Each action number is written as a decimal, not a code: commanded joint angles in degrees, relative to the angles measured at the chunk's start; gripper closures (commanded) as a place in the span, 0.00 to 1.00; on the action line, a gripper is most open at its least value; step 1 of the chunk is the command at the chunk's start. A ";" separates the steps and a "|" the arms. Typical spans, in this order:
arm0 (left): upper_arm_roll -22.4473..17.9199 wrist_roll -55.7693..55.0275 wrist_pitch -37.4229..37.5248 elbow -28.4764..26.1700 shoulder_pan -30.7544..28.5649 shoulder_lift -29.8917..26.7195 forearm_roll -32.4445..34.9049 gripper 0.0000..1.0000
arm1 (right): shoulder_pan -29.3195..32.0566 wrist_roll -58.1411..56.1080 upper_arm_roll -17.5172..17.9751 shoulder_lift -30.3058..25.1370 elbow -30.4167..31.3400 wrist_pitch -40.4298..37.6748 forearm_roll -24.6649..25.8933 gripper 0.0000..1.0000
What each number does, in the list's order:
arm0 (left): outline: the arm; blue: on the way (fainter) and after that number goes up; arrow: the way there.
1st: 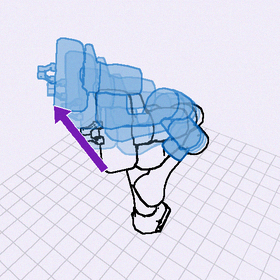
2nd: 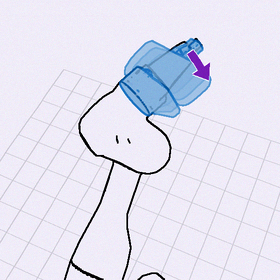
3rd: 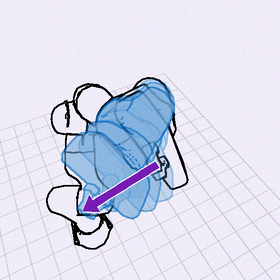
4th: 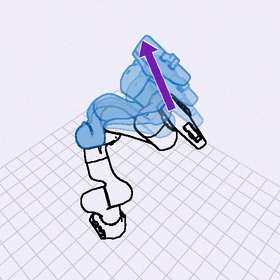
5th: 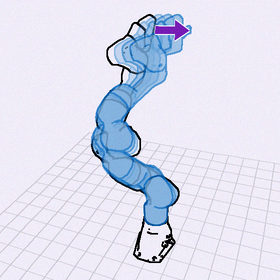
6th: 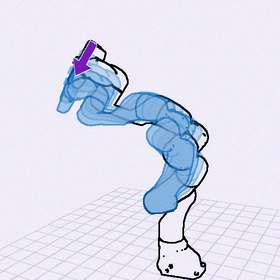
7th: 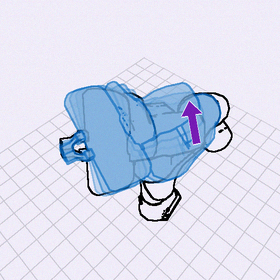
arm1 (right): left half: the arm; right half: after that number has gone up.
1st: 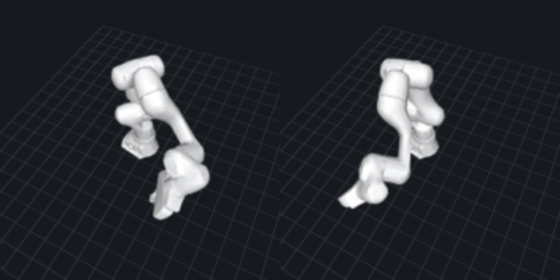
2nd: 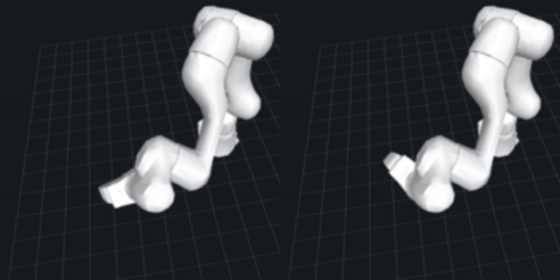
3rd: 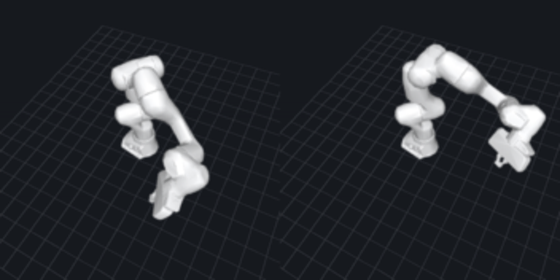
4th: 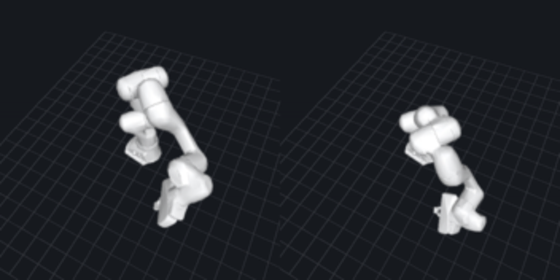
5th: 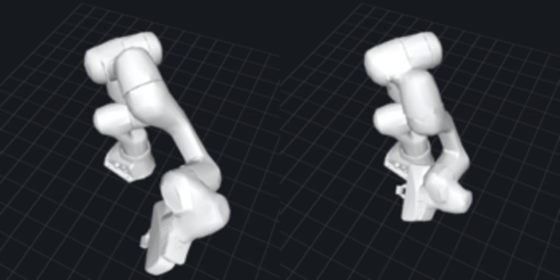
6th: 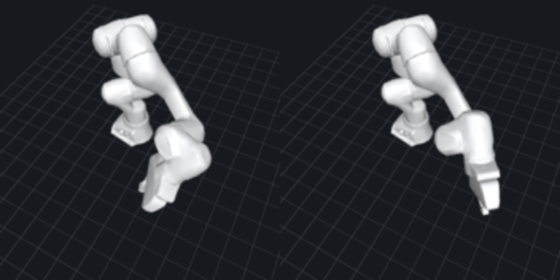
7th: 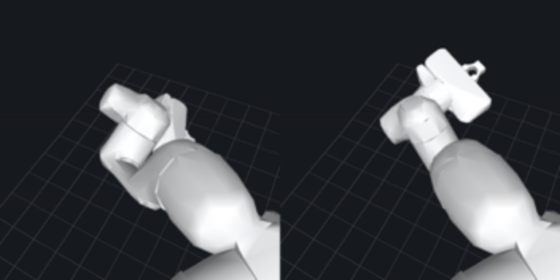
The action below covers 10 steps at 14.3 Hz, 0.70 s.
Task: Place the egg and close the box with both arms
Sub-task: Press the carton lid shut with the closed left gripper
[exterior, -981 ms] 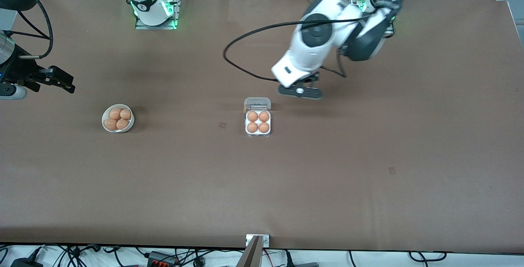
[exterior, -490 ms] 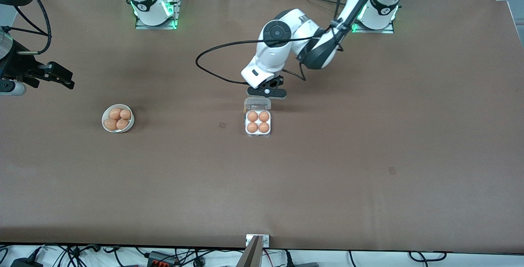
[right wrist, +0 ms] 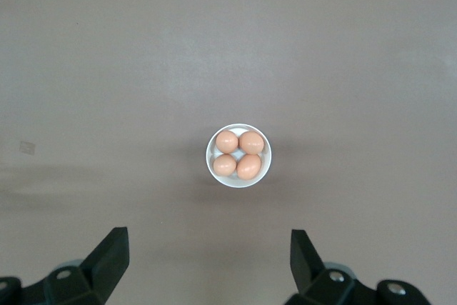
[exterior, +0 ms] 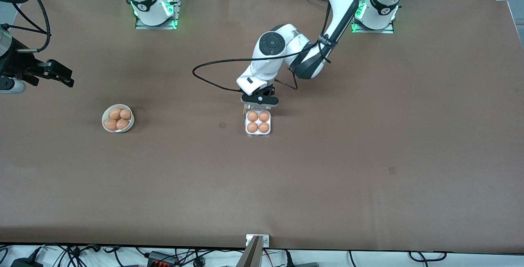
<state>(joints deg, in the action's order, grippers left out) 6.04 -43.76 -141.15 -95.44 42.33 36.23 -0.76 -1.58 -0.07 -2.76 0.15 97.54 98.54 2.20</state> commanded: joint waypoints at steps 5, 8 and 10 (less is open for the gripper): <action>-1.21 -0.81 -0.01 3.33 -0.58 -0.37 6.48 0.99 | 0.62 -0.28 0.73 -2.95 2.04 -0.63 -0.18 0.00; -1.21 -0.81 4.27 2.72 -1.63 -2.73 6.56 0.99 | 0.79 -0.55 0.65 -3.92 2.13 -1.07 -0.18 0.00; -0.95 0.51 11.56 3.24 -4.96 -6.15 6.56 0.99 | 0.88 -0.63 0.47 -4.01 2.13 -1.69 -0.27 0.00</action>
<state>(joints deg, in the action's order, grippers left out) 4.55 -43.79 -136.18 -91.90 40.60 34.63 4.34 -1.57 -0.07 -2.77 -2.09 97.86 97.21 2.19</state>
